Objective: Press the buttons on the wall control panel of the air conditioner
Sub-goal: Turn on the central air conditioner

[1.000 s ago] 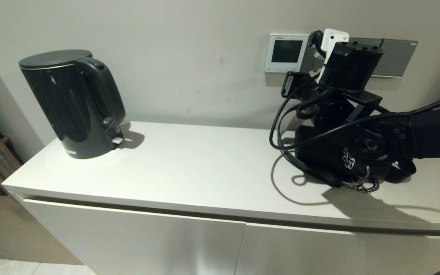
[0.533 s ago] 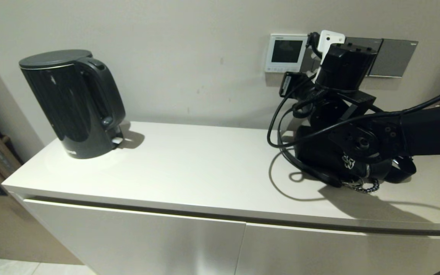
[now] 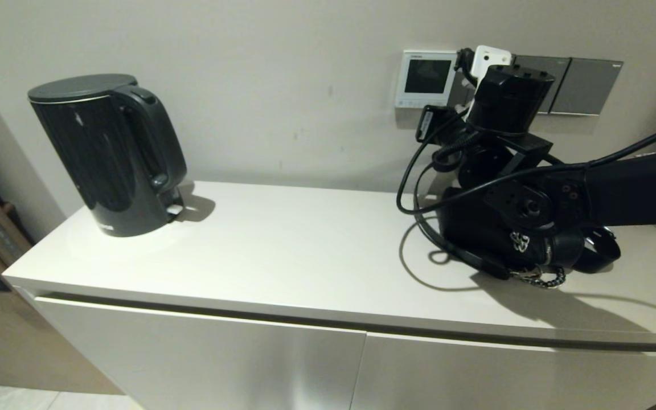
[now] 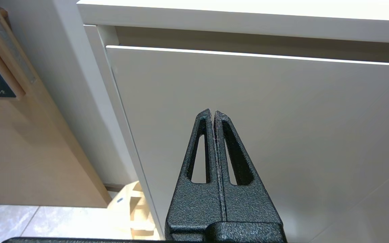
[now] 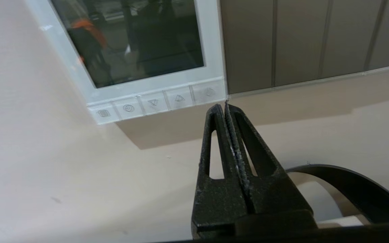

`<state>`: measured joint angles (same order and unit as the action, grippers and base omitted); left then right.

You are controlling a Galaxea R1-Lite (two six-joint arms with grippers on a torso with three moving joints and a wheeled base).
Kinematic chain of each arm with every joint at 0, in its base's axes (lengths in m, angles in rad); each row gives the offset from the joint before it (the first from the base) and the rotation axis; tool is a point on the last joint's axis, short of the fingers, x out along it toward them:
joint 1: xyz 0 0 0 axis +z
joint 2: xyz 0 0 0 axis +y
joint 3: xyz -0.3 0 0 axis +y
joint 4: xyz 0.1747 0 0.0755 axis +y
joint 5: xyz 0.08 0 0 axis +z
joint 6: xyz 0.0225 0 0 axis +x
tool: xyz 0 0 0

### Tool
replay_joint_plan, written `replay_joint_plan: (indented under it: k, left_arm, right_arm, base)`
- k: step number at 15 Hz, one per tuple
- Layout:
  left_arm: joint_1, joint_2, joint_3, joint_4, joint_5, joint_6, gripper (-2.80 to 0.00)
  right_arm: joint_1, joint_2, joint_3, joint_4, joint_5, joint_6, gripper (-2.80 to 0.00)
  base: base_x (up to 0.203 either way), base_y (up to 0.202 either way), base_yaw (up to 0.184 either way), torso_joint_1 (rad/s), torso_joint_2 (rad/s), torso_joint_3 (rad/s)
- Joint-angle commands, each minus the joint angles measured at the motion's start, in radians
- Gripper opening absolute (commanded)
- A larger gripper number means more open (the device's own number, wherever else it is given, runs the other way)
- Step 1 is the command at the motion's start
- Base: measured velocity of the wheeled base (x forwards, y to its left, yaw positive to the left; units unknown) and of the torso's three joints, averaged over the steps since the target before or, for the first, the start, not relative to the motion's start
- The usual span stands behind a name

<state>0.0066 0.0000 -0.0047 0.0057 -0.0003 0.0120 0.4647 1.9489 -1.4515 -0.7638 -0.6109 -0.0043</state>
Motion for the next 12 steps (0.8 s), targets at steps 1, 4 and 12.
replay_joint_plan:
  k: [1, 4, 12]
  left_arm:
    - [0.001, 0.002, 0.000, 0.000, 0.000, 0.000, -2.80]
    - [0.000, 0.002, 0.000, 0.000, 0.001, 0.000, -2.80]
    - [0.001, 0.002, 0.000, 0.000, 0.000, 0.000, -2.80]
  right_arm:
    - [-0.001, 0.010, -0.015, -0.005, -0.002, -0.002, -2.80]
    - [-0.011, 0.022, -0.031, -0.003, -0.001, -0.002, -2.80]
    - [-0.023, 0.051, -0.067, -0.003, 0.016, -0.002, -2.80]
  base:
    - [0.000, 0.000, 0.000, 0.000, 0.00, 0.000]
    - [0.000, 0.000, 0.000, 0.000, 0.00, 0.000]
    - [0.000, 0.000, 0.000, 0.000, 0.00, 0.000]
